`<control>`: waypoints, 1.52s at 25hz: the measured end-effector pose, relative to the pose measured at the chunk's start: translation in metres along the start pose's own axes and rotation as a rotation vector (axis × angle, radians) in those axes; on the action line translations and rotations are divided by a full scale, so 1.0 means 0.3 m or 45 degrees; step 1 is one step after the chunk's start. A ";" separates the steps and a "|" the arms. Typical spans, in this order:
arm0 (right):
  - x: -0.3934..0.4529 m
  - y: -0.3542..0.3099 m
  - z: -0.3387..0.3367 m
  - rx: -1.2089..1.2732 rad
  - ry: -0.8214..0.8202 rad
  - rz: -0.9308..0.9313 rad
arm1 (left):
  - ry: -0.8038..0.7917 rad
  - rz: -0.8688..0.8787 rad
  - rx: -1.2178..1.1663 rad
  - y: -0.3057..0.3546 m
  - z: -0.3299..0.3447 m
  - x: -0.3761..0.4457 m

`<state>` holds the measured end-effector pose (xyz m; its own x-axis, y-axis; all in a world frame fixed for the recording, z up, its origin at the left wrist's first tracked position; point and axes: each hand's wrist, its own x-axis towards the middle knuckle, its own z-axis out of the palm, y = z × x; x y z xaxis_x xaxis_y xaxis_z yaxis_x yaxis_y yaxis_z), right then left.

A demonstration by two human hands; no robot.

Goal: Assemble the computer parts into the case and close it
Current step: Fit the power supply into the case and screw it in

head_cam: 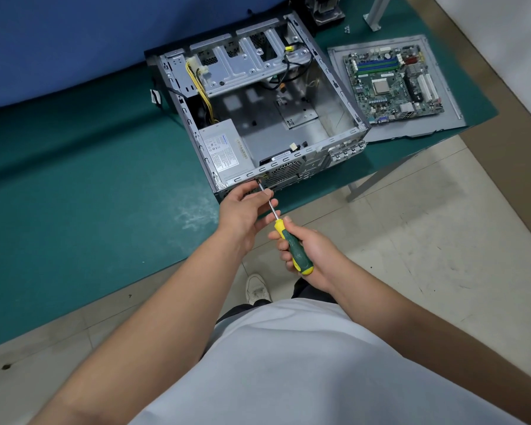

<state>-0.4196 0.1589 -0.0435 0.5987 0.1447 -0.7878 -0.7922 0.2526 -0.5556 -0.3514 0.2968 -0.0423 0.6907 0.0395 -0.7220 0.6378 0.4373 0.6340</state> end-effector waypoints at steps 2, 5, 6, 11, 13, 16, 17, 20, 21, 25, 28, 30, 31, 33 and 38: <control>0.004 -0.005 -0.009 -0.051 -0.023 0.002 | 0.012 -0.001 0.001 0.001 0.005 -0.007; -0.001 -0.012 -0.018 -0.159 0.002 -0.071 | 0.004 0.003 -0.003 0.001 0.013 -0.022; -0.007 -0.018 -0.021 -0.169 -0.005 -0.084 | -0.012 0.019 -0.005 0.006 0.014 -0.028; 0.012 -0.158 -0.031 -0.527 -0.055 -0.301 | -0.183 0.277 0.187 0.115 0.097 -0.007; 0.050 -0.290 -0.037 -0.753 0.024 -0.354 | -0.245 0.421 0.434 0.201 0.160 0.045; 0.119 -0.535 -0.094 -0.807 0.249 -0.424 | -0.243 0.702 0.937 0.350 0.246 0.182; 0.142 -0.616 -0.127 -0.784 0.302 -0.440 | -0.225 0.793 1.091 0.400 0.273 0.238; 0.213 -0.821 -0.244 -0.712 0.383 -0.453 | -0.157 1.036 1.501 0.538 0.359 0.441; 0.240 -0.873 -0.281 -0.674 0.391 -0.443 | -0.121 1.118 1.679 0.583 0.388 0.518; 0.390 -1.037 -0.411 -0.571 0.451 -0.397 | 0.109 1.098 2.158 0.713 0.460 0.782; 0.552 -1.155 -0.504 -0.610 0.531 -0.367 | 0.275 1.115 2.215 0.698 0.467 0.885; 0.686 -1.251 -0.566 -0.665 0.589 -0.361 | 0.371 1.199 2.211 0.670 0.459 0.922; 0.748 -1.300 -0.591 -0.691 0.621 -0.359 | 0.401 1.232 2.207 0.661 0.453 0.931; 0.872 -1.403 -0.633 -0.719 0.689 -0.354 | 0.438 1.265 2.224 0.659 0.450 0.942; 1.180 -1.636 -0.680 -0.698 0.886 -0.374 | 0.475 1.242 2.228 0.653 0.449 0.947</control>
<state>0.1570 -0.1091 -0.1040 0.7185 -0.5039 -0.4794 -0.6718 -0.3243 -0.6660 0.0156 0.2725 -0.0859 0.9931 -0.0775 0.0881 -0.0891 -0.9866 0.1368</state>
